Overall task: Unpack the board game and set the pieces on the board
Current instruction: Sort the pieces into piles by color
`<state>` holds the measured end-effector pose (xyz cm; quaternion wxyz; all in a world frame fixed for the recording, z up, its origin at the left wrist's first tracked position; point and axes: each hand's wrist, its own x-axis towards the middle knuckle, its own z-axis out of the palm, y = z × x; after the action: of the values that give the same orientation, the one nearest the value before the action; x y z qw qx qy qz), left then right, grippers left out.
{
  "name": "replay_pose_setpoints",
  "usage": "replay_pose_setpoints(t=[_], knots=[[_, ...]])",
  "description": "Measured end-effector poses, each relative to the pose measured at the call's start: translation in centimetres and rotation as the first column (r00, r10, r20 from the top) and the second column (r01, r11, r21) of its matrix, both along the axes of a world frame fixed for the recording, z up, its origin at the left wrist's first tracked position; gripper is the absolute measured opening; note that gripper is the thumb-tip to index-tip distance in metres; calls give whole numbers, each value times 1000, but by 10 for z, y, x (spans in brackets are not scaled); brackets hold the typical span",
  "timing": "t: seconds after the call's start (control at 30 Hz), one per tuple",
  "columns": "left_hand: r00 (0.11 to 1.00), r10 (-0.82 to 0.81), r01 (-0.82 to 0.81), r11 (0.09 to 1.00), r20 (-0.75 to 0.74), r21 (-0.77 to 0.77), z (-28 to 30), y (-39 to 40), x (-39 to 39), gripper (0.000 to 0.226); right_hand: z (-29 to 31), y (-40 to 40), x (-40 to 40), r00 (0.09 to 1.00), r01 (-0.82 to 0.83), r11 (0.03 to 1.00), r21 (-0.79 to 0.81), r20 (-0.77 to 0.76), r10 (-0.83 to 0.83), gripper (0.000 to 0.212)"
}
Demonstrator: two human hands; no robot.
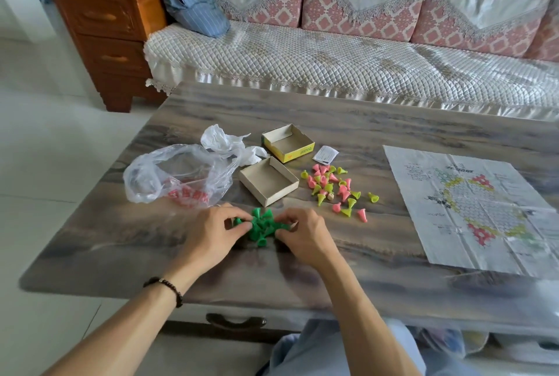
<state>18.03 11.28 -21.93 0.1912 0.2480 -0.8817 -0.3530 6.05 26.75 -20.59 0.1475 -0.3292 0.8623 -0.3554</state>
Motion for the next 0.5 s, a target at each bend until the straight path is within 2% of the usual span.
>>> replay_pose_setpoints(t=[0.17,0.33,0.5], knots=[[993,-108,113,988,54,-102,3,1,6,33,2,2,1,999,-36,999,12,1,36,35],[986,-158,159,987,46,-21,7,-2,16,51,5,1,5,996,-81,997,18,-26,81,38],[981,-191,191,982,40,-1,4,-4,21,52,4,-5,11,990,-128,991,25,-47,129,45]])
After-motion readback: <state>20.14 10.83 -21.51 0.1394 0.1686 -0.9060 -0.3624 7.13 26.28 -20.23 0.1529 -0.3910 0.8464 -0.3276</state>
